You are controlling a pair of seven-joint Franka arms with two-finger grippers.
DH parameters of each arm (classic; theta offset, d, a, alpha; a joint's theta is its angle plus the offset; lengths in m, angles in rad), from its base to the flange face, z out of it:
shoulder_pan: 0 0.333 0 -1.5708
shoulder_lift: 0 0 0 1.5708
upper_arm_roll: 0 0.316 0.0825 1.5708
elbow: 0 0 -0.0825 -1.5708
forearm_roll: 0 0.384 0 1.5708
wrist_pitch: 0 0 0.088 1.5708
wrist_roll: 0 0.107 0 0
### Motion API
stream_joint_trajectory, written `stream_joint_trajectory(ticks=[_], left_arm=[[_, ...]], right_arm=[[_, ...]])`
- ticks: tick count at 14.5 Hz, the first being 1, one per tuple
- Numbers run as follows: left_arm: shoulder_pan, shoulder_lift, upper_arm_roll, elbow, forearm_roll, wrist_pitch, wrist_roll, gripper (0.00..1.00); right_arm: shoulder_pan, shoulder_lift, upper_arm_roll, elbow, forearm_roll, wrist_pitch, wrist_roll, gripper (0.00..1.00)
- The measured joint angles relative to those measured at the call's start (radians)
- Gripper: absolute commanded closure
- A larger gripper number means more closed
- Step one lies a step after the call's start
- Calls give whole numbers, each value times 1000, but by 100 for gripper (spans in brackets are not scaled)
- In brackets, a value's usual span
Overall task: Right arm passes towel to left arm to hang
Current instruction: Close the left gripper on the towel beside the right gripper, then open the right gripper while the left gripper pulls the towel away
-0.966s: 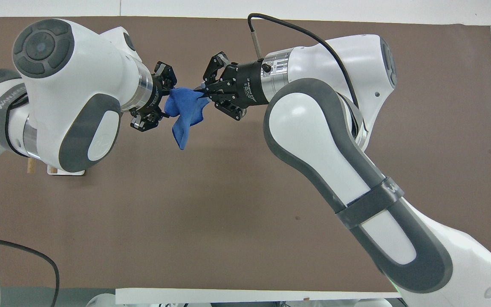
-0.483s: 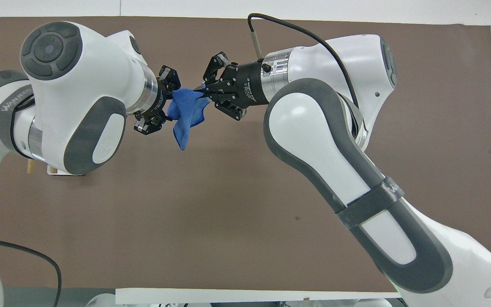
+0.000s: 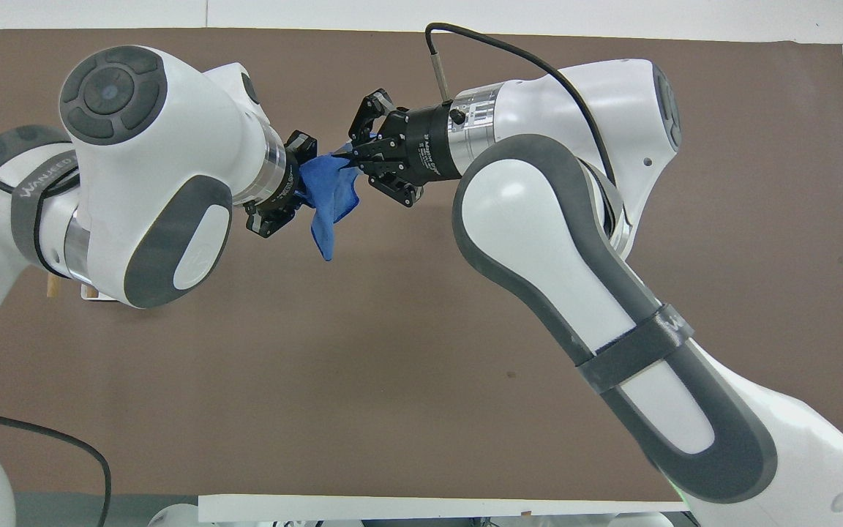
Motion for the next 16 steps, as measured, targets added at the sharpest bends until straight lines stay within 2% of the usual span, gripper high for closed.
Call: stream_joint_trajectory(ticks=[1,2,3,4,5,8,9,10,13,16], left_arm=[[1,0,3,2,0,0,0,100],[4,0,8,4,0,0,5,100],[11,0,14,7,1,0,14,100],[26,0,16,11,1,0,27,100],[45,0,19,17,1,-1,40,100],[96,0,22,42,36,-32,72,100],[106,0,22,58,55,-54,79,100],[111,-1,23,78,68,-85,86,100],[127,-12,27,159,111,-210,139,100],[161,-43,47,200,175,-272,213,100]], right_arm=[[0,0,0,0,0,0,0,99],[0,0,0,0,0,0,0,93],[0,0,0,0,0,0,0,74],[0,0,0,0,0,0,0,34],[0,0,0,0,0,0,0,0],[0,0,-1,0,-16,1,-31,0],[-1,0,-3,0,-62,1,-63,0],[-4,0,-3,0,-142,0,-90,0],[-33,0,-8,-11,-491,-21,-157,0],[-127,-5,-13,-12,-726,-141,-347,0]])
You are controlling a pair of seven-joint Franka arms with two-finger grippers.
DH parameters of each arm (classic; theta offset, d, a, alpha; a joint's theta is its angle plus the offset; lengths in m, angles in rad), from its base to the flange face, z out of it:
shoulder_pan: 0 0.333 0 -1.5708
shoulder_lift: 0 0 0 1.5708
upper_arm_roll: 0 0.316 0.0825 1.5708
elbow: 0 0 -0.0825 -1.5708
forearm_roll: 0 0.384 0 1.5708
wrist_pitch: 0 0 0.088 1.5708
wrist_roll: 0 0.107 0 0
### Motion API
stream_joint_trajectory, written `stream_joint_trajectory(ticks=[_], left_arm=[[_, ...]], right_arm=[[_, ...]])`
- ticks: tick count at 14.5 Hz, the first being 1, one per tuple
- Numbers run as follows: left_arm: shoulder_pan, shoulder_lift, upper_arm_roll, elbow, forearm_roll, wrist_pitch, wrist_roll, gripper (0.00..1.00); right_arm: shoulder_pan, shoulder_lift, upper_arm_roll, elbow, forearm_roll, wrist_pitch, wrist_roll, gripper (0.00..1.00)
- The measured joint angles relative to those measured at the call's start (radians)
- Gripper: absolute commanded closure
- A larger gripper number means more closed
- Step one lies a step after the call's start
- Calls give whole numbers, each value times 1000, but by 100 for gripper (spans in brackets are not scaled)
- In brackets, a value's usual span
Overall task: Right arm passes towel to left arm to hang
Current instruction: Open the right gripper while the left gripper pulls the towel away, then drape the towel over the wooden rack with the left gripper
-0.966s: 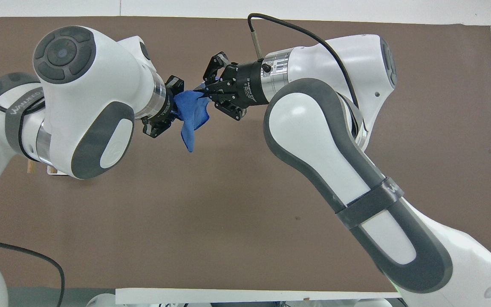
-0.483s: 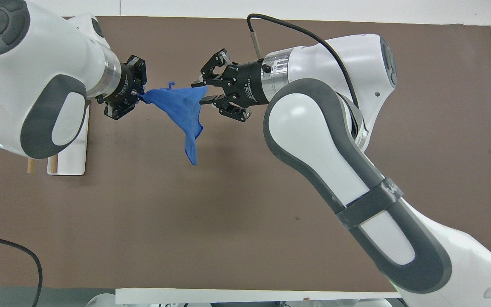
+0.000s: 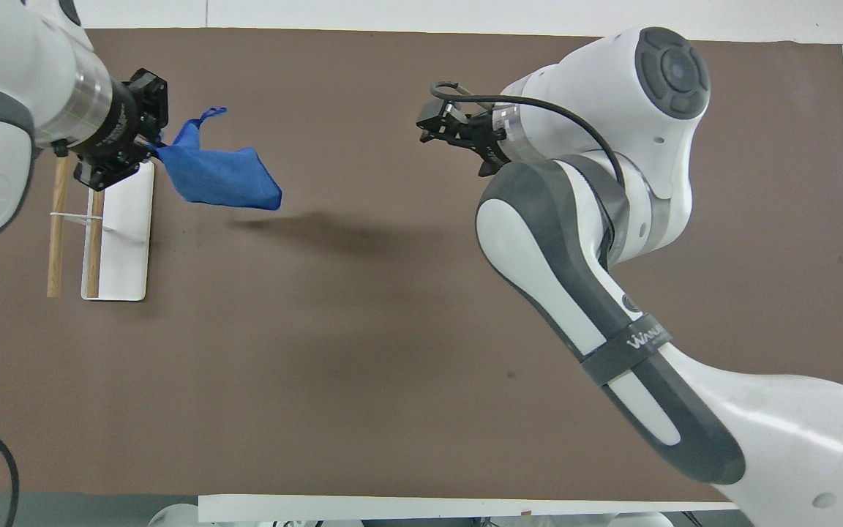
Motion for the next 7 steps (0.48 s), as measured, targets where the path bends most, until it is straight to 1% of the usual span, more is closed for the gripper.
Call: stream_joint_trajectory(ticks=[2,4,5,7], left_arm=[[50,-8,12,-1,8,-2,76,100],[126,-9,17,-22,9,16,164,100],[170,-16,19,-57,9,62,205,100],[263,-51,22,-194,9,232,290,100]], right_arm=[[-69,-16,-3,3,-139,-90,-137,0],[-112,-45,-4,14,-271,-177,-208,0],[-121,-60,-4,31,-311,-234,-220,0],[-136,-89,-5,92,-347,-369,-225,0]])
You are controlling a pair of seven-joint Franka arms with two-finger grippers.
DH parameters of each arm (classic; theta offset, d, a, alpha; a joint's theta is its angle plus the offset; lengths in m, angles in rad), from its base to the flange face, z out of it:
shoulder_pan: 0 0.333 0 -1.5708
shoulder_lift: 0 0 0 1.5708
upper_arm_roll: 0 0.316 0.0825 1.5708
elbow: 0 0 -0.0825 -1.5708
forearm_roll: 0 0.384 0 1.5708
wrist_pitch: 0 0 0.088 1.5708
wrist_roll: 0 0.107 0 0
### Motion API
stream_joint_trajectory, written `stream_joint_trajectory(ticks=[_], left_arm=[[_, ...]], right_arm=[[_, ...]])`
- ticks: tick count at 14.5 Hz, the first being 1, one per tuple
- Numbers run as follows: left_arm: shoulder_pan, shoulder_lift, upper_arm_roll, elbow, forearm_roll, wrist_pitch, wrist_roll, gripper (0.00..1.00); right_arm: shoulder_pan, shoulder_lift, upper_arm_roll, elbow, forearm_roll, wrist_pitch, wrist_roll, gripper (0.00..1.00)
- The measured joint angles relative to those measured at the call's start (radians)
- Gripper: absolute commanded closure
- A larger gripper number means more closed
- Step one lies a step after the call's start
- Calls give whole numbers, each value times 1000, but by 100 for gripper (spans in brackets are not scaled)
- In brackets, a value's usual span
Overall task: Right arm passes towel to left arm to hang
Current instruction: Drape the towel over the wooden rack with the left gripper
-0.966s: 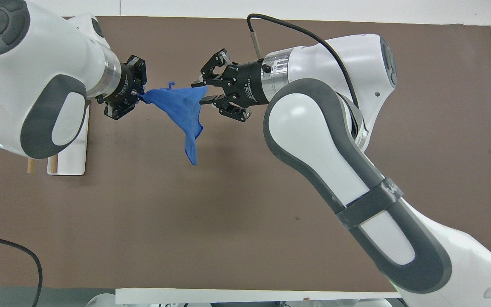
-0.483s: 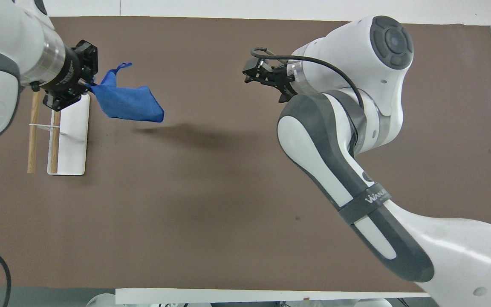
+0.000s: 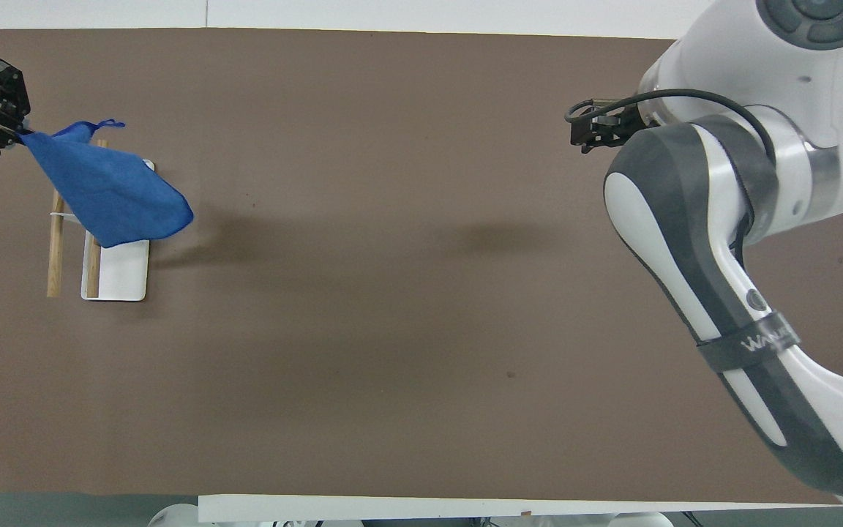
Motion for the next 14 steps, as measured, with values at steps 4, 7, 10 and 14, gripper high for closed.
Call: stream_joint_trajectory(ticks=[4,7,10,14], left_arm=[[181,-72,3,-217,-4,210,203,100],[232,-82,2,-277,-5,289,240,93],[258,-80,2,-352,-5,370,252,55],[284,-75,1,-380,-5,381,256,0]], right_arm=[[-107,-83,-3,78,-14,-142,-133,0],[-199,-141,-6,111,-14,-227,-233,0],[-218,-155,-6,147,-17,-315,-273,0],[-214,-169,1,134,-19,-385,-273,0]])
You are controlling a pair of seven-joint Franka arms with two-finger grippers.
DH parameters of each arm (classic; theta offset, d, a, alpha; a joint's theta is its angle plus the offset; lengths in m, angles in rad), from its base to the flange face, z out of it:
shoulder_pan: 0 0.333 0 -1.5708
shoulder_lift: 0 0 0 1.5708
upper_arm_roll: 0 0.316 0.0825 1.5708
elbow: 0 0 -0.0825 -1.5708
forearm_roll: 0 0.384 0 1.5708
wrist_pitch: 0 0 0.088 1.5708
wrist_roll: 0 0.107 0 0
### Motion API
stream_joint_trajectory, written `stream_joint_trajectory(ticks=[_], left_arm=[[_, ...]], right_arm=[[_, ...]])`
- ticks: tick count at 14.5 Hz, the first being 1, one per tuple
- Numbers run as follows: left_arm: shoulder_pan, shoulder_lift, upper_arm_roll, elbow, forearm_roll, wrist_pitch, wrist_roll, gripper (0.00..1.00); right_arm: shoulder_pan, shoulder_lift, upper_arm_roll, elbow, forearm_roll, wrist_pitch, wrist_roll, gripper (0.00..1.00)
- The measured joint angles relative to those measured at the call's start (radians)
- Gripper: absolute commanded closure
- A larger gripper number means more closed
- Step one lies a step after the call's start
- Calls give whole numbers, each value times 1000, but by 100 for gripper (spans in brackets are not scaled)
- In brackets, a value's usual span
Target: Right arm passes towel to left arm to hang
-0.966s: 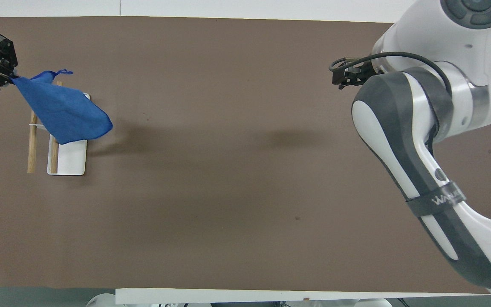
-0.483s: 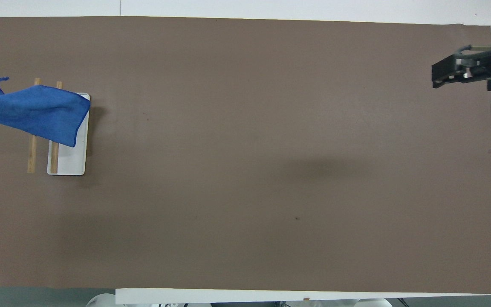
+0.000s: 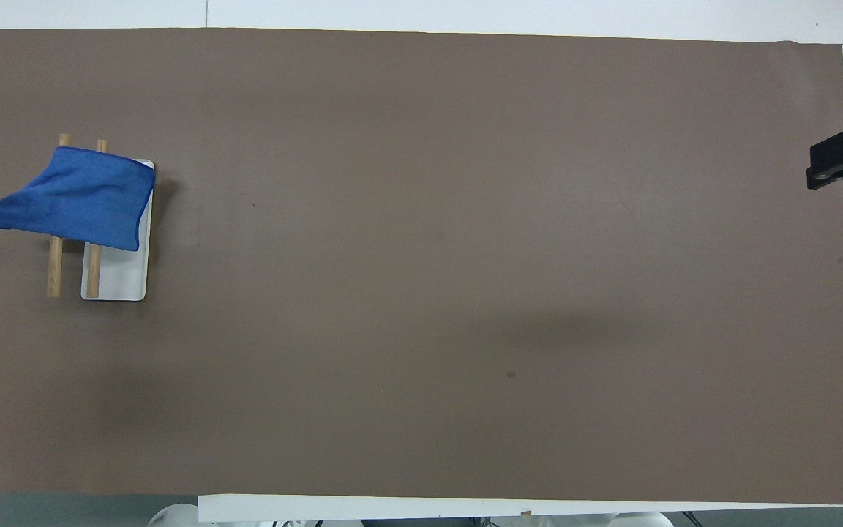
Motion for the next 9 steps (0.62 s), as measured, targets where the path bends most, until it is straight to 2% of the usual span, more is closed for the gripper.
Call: stream_joint_trajectory(ticks=[2,4,6,9], left_arm=[[-1,-2,-8,7,0,-8,0,0],[-12,-18,-19,47,0,-97,8,0],[-49,-49,-27,138,0,-308,93,0],[-124,-70,-32,346,0,-672,272,0]], right_arm=[[5,-21,8,-21,0,-21,0,0],[5,-39,11,-37,0,-23,0,0],[4,-65,8,-56,0,-23,0,0],[21,-88,-20,-77,0,-23,0,0]])
